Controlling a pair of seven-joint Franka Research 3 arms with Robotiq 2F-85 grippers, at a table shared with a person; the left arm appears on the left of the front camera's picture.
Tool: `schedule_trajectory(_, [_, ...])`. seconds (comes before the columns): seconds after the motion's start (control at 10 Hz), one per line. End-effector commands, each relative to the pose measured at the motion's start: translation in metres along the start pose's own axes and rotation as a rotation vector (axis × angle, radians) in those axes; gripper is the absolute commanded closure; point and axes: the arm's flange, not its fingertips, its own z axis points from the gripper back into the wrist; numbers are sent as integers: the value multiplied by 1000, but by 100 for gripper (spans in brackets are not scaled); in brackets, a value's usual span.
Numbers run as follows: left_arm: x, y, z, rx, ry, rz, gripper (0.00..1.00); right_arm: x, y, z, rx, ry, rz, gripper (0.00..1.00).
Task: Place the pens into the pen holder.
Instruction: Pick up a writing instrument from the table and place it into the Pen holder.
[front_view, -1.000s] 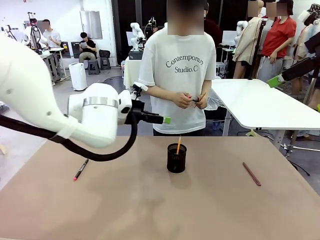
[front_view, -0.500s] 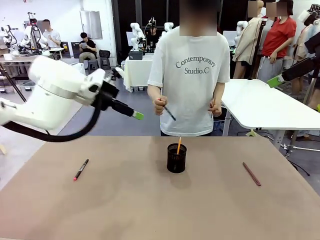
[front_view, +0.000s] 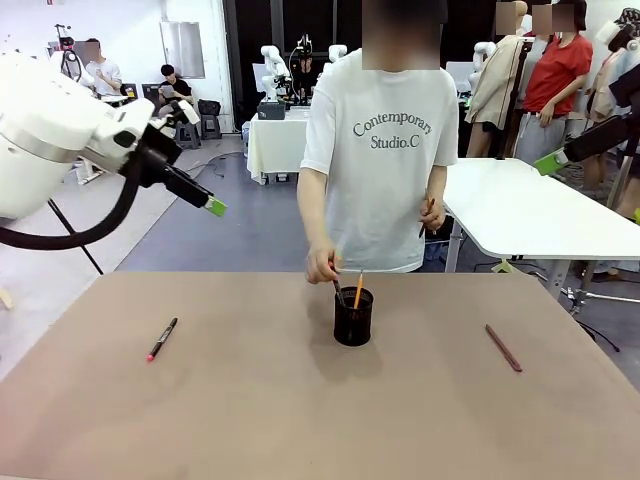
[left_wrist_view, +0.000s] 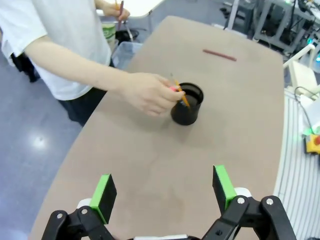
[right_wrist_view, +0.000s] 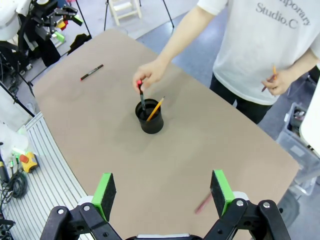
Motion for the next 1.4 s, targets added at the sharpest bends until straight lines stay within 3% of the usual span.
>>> schedule_trajectory(0.0, [-10, 2, 20, 40, 33, 29, 0, 0, 0, 0, 18, -26, 6, 0])
schedule_trajectory(0.2, [-17, 7, 36, 88, 17, 57, 0, 0, 0, 0, 18, -26, 6, 0])
schedule_trajectory(0.3, [-16, 9, 38, 178, -30, 115, 0, 0, 0, 0, 18, -26, 6, 0])
schedule_trajectory(0.4, [-14, 14, 33, 66, 12, 26, 0, 0, 0, 0, 18, -26, 6, 0])
schedule_trajectory(1.1, [-12, 10, 29, 74, 6, 41, 0, 0, 0, 0, 18, -26, 6, 0])
schedule_trajectory(1.3, [-40, 24, 8, 164, 263, 274, 0, 0, 0, 0, 18, -26, 6, 0])
